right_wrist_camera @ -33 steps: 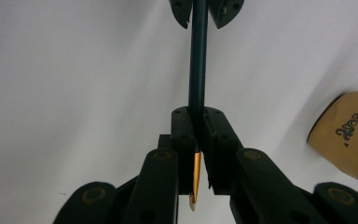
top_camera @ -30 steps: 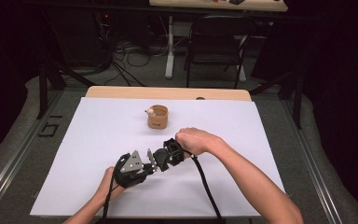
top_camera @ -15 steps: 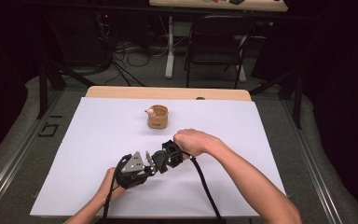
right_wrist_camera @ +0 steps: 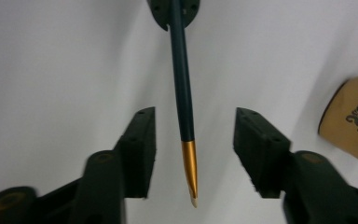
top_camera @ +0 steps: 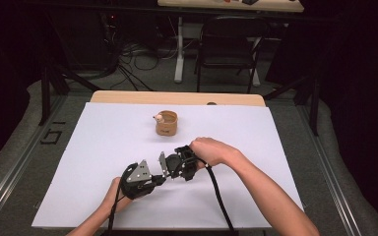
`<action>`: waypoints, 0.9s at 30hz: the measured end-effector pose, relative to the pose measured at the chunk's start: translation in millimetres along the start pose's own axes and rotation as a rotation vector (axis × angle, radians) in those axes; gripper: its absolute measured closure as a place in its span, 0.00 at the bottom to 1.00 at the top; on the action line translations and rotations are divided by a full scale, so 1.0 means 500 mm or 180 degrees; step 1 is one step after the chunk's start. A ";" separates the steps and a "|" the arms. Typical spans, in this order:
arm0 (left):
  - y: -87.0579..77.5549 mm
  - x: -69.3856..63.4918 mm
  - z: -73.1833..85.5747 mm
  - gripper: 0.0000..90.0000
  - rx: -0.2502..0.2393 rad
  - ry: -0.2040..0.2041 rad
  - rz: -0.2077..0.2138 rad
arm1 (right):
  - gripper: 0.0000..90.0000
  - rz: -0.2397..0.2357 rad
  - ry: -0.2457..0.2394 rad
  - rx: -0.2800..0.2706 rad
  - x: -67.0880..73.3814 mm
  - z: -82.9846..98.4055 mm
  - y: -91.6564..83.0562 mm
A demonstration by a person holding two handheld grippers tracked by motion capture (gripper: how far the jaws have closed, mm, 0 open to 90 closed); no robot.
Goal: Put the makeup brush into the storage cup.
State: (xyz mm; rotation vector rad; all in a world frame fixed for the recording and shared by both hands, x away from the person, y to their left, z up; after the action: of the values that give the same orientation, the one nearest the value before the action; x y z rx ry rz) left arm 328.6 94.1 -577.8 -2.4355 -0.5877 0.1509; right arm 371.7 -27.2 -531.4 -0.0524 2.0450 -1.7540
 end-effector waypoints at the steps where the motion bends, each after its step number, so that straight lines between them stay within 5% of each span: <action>1: 0.000 0.000 0.000 0.94 -0.0005 0.0001 0.0001 | 0.42 0.0041 0.0114 -0.0119 -0.001 0.002 -0.003; 7: 0.000 0.003 0.001 0.94 -0.0011 -0.0011 -0.0004 | 0.18 0.0194 0.0643 -0.0478 -0.009 0.022 -0.027; 8: -0.001 0.003 0.002 0.94 -0.0016 -0.0005 -0.0012 | 0.18 0.0194 0.0643 -0.0478 -0.009 0.022 -0.027; 12: -0.006 0.006 0.003 0.94 -0.0038 -0.0012 -0.0024 | 0.13 0.0289 0.1114 -0.0910 -0.005 0.041 -0.037; 15: -0.007 0.009 0.004 0.94 -0.0056 -0.0034 -0.0037 | 0.08 0.0368 0.1397 -0.1014 0.010 0.063 -0.027; 27: -0.006 0.016 0.008 0.94 -0.0081 -0.0088 -0.0065 | 0.02 0.0663 0.2118 -0.1456 0.028 0.112 -0.035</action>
State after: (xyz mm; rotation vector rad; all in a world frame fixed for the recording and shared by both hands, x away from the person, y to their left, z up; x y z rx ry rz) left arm 333.4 102.2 -579.1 -2.4546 -0.6302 0.1697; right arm 374.4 -86.9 -524.5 0.6607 2.7584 -1.2371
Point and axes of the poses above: each handheld gripper's, and its own axes: y roughly forward along the jaws, z roughly out of its underside, x roughly to its left, the point moved 6 cm from there along y, roughly forward along the jaws
